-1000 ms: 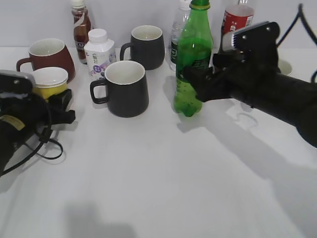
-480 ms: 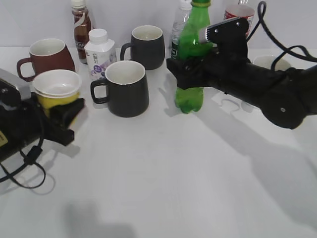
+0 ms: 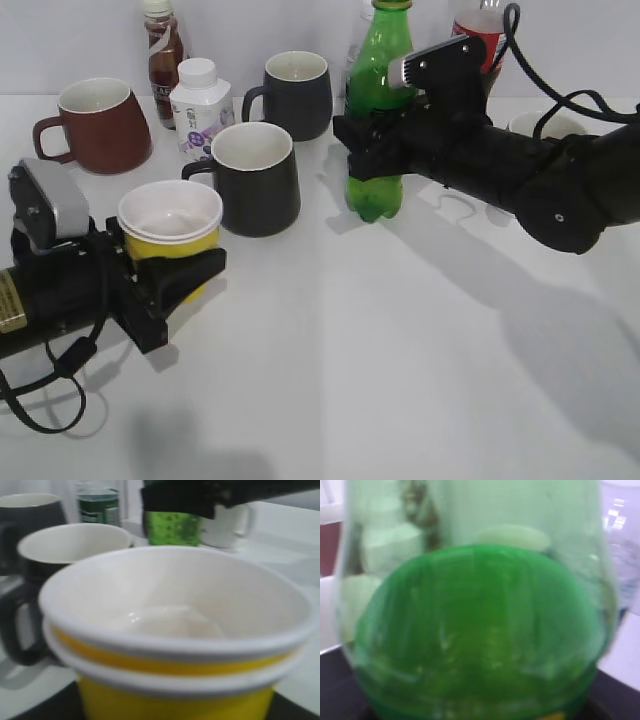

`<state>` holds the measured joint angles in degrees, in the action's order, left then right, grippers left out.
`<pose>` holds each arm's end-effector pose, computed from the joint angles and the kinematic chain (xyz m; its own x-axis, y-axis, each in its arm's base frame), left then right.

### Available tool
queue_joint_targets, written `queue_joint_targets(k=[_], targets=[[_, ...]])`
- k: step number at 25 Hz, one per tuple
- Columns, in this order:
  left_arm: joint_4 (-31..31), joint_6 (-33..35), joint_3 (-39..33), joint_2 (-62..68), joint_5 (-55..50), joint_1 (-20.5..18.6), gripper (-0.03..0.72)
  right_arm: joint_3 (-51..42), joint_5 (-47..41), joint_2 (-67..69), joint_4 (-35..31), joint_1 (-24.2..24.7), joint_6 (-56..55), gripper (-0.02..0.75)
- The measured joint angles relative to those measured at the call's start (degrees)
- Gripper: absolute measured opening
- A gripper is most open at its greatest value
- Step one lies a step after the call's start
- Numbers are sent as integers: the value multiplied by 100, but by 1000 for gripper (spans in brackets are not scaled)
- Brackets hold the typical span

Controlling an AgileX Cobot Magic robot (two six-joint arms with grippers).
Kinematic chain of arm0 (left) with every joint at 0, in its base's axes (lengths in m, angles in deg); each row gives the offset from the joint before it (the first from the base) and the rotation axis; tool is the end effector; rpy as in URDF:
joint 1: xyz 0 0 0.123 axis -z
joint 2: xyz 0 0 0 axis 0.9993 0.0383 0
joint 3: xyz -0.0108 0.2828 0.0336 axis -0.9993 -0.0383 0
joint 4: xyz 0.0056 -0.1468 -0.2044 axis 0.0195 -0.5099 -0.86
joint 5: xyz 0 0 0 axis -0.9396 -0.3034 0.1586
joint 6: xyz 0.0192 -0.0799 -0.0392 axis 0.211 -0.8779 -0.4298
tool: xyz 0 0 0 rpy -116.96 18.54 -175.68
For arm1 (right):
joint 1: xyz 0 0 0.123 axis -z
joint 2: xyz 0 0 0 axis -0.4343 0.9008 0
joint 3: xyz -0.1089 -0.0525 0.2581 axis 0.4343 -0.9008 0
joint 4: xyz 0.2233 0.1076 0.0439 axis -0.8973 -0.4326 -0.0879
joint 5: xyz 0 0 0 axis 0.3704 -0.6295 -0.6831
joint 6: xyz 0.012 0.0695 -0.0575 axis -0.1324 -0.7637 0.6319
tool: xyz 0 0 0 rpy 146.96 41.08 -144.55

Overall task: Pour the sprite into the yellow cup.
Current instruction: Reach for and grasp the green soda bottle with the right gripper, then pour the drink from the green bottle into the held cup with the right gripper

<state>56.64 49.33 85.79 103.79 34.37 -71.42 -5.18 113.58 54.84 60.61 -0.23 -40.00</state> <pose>0.2236 -0.1210 0.1330 -0.1400 0.1283 -0.9818 0.7915 0.6103 -0.0331 0.3428 0.1889 0.1629 -0.1291 -0.0977 -0.9868 -0.6241 0.7813 0.0044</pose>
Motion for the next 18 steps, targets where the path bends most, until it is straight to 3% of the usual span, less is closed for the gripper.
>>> queue_joint_targets(k=[9,18], targets=[[81,-91,11,0,0,564,361,-27,-709,-477,922,0,515,447],[74,-93,498,0,0,1030,357,-34,-1254,-1320,2568,0,1748,447]])
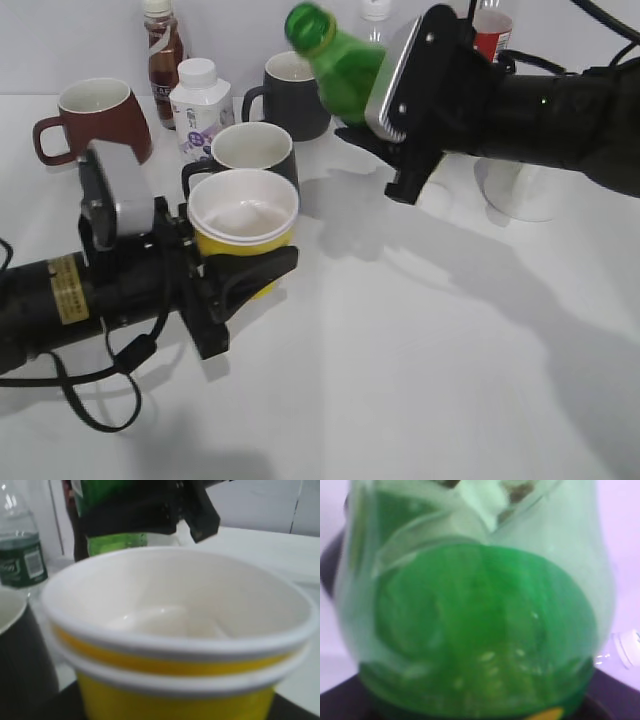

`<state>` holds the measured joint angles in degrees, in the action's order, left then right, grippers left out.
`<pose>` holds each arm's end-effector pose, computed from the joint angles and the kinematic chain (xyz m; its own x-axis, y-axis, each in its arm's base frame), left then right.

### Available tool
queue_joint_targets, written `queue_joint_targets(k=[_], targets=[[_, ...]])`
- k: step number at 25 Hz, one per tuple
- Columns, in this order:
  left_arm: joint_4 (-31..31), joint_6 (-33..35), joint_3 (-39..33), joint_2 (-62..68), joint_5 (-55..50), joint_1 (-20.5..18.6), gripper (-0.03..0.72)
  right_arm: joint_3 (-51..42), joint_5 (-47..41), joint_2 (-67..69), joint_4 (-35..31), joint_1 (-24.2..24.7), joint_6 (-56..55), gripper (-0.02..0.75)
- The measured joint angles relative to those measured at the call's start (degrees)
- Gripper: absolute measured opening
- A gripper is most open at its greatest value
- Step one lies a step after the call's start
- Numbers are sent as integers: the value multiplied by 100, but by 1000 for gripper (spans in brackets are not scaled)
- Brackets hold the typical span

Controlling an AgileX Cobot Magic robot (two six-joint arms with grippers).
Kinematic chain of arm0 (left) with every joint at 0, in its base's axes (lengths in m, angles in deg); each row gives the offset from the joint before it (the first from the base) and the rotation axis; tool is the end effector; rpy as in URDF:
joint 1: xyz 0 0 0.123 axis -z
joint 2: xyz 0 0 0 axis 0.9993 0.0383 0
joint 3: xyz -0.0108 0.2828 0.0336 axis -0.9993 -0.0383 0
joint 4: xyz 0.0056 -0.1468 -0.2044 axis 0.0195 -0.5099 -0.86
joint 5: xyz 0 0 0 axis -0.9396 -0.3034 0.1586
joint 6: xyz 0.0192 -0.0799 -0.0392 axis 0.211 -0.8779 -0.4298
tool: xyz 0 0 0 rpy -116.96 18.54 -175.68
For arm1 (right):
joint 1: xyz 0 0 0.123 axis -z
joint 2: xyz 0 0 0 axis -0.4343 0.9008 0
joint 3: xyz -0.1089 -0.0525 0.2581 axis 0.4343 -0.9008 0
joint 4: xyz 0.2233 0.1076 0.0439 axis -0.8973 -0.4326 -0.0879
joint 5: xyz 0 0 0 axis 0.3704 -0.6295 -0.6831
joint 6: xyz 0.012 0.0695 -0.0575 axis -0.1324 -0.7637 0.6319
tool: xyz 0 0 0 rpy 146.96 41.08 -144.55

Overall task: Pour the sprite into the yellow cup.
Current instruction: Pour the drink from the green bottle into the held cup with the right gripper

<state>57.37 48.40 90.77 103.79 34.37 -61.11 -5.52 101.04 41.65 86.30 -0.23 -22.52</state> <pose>0.2168 -0.1693 0.1466 -0.0494 0.1093 -0.9928 0.8933 0.4494 0.0050 0.3109 0.1902 0.2215 0.3477 -0.5557 -0.7552 -0.6932 0.3900 -0.6061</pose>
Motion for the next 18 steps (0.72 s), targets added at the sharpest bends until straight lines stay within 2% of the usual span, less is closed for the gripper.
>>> queue_joint_targets(k=[8,18], targets=[[38,0,563,0,-530,367,355,0,-492,-104,704,0,917,447],[0,0,707,0,-701,427,351,0,-691,-104,817,0,2036,447]])
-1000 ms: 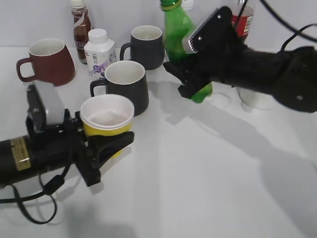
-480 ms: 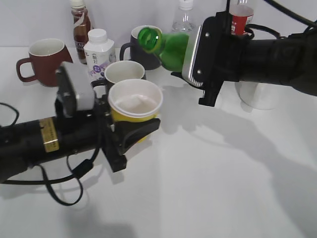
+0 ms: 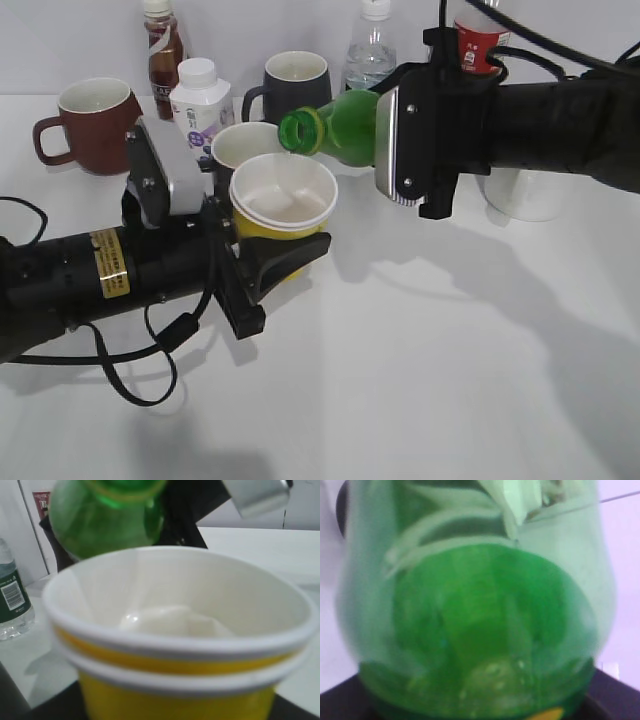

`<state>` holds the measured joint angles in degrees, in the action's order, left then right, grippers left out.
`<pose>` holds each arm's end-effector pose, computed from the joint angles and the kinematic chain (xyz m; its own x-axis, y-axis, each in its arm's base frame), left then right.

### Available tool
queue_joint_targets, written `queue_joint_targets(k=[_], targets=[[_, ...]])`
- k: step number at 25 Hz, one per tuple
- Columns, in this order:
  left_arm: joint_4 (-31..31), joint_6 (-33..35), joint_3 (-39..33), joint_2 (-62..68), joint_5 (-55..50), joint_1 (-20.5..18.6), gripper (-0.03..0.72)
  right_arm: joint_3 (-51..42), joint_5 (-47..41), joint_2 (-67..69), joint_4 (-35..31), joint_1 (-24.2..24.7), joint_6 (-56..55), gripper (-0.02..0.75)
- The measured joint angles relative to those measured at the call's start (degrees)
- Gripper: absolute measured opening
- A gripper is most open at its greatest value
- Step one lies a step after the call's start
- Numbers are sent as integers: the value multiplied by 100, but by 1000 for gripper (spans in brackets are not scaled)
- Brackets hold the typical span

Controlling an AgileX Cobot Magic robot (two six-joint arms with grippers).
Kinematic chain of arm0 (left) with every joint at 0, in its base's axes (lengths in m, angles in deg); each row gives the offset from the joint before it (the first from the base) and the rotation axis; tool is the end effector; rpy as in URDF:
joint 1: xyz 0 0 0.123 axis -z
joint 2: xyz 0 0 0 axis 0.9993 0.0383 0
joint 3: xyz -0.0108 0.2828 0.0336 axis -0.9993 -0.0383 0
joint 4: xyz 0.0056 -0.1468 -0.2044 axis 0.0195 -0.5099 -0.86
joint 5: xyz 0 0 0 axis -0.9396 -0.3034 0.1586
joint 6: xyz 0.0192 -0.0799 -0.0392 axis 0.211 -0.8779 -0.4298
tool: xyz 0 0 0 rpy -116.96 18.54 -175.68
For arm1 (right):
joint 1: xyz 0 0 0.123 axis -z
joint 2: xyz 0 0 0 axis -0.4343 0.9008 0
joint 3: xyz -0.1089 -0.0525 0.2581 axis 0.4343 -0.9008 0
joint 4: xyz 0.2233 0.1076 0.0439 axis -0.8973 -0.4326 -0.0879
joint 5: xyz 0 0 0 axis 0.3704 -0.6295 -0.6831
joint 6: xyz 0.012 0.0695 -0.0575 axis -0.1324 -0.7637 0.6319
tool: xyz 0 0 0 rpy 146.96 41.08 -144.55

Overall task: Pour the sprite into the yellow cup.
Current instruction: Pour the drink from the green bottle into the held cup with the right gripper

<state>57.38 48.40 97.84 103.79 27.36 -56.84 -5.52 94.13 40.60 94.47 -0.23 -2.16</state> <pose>0.2306 -0.1977 0.1587 0.0162 0.1591 -0.9871 0.9107 0.4052 0.0802 0.3074 0.1858 0.2160 0.5932 -0.7166 -0.3670 -0.5189 0.0082 -0.8548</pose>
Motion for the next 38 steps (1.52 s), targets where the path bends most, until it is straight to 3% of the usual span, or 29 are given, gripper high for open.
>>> queue_joint_targets(k=[38], targets=[[357,-22,-224,0,-119,0,349,0,-47,-98,-5,0,1621,447]])
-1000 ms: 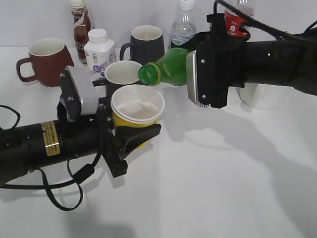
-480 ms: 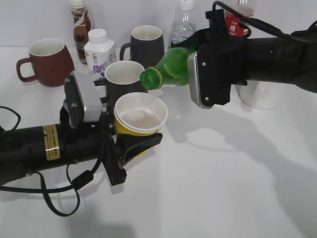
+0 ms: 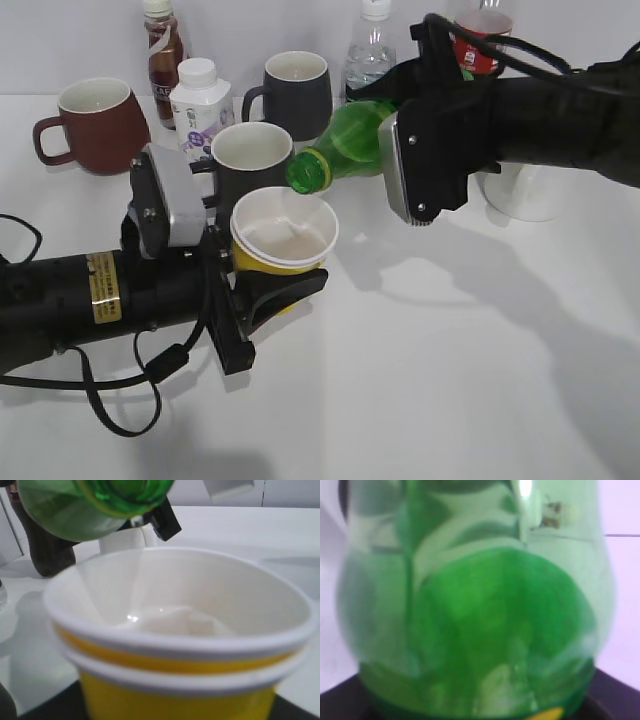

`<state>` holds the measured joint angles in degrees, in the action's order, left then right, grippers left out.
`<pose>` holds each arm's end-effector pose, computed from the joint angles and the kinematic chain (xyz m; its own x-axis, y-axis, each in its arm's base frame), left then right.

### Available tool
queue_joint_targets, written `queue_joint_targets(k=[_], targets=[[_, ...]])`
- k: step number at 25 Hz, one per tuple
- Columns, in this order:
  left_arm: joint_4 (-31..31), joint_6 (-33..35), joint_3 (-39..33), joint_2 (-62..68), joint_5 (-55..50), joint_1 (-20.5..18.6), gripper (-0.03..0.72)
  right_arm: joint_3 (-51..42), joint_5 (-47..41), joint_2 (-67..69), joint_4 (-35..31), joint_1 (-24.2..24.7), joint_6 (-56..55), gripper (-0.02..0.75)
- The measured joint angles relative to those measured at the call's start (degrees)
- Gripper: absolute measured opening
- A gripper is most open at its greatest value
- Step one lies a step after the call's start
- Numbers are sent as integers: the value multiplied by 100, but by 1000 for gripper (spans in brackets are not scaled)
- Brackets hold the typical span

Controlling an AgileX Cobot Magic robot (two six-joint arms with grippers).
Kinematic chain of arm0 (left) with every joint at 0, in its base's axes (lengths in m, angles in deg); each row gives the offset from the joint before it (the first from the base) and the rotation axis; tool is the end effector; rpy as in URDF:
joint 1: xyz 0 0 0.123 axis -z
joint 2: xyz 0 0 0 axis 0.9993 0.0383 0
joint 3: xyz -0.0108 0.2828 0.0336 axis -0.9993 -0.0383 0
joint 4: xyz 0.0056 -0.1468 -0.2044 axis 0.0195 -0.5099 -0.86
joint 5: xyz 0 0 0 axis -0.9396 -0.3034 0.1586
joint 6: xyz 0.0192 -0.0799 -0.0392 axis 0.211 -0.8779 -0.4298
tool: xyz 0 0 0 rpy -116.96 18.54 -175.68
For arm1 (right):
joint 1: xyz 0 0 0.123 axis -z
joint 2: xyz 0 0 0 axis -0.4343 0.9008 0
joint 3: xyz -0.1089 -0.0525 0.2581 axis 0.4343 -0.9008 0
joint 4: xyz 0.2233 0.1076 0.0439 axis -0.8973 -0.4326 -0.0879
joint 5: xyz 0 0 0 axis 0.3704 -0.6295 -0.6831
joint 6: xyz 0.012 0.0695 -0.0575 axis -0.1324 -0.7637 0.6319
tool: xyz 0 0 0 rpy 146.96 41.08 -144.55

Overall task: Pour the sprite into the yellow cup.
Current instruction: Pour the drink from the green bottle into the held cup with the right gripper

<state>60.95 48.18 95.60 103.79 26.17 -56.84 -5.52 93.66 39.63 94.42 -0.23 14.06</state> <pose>0.2185 -0.1941 0.1480 -0.0048 0.2165 -0.9763 0.9325 0.3536 0.0738 0.3062 0.1847 0.2215 0.7121 -0.6940 -0.1063 -0.3224 -0.1886 -0.9276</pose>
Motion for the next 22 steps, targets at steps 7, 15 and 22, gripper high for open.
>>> queue_joint_targets(k=[7,15,22], targets=[[5,0,0,0,18,0,349,0,56,0,0,0,226,447],[243,0,0,0,46,25,349,0,56,0,0,0,464,447],[255,-6,0,0,77,30,349,0,63,0,0,0,683,447]])
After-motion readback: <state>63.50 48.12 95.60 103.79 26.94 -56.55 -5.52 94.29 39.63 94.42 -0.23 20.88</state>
